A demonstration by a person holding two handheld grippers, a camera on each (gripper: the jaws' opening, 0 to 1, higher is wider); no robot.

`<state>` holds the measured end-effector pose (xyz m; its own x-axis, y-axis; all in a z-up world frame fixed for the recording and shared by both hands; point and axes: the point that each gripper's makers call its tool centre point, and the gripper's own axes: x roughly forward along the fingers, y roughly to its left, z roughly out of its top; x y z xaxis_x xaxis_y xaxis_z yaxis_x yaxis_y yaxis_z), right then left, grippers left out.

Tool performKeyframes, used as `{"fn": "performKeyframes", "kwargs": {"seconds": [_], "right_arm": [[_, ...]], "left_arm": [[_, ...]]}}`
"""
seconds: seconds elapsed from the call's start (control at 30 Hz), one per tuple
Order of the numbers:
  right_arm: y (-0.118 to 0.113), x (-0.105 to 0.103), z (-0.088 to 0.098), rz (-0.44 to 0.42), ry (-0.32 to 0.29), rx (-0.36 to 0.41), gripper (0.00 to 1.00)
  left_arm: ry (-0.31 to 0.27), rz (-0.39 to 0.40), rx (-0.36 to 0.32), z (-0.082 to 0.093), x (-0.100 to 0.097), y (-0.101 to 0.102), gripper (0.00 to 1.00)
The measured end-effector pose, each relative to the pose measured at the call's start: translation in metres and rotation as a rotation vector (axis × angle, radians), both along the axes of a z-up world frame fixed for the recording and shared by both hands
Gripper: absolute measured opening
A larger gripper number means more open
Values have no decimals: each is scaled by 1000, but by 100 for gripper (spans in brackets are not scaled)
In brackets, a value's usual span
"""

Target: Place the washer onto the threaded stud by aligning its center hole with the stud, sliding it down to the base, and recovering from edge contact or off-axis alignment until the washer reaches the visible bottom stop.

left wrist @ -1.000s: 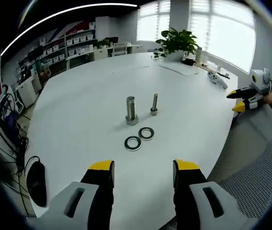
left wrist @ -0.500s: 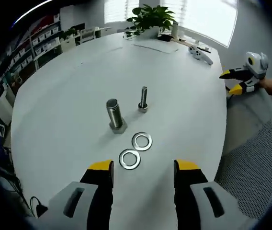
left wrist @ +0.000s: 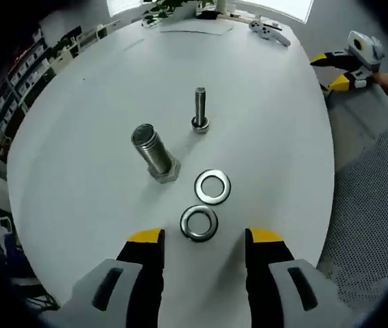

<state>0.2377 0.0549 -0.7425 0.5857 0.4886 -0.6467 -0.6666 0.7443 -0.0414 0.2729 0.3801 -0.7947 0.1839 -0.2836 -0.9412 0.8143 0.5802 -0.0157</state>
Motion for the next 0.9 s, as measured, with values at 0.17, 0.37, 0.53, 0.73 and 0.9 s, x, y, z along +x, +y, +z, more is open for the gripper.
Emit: {"fn": "performKeyframes", "kwargs": {"seconds": [0.17,0.37,0.53,0.73,0.9], "right_arm": [[0,0,-1,5,3,-1,46],[0,-1,-1,5,4,-3,44],[0,0,-1,4,3,-5,44],[-1,0,-1,-1,1,-8,43],[-2,0,-1,-4,1,-12,43]], "left_arm": [[7,-41,45,-3,7,-2,44],[29,-92,84,-4,6,-3,45],[39,-111,98,-3,5,-3,44],[23,-127,79,-3,5,-6,36],[25,-129,84,-2,4,-7,34]]}}
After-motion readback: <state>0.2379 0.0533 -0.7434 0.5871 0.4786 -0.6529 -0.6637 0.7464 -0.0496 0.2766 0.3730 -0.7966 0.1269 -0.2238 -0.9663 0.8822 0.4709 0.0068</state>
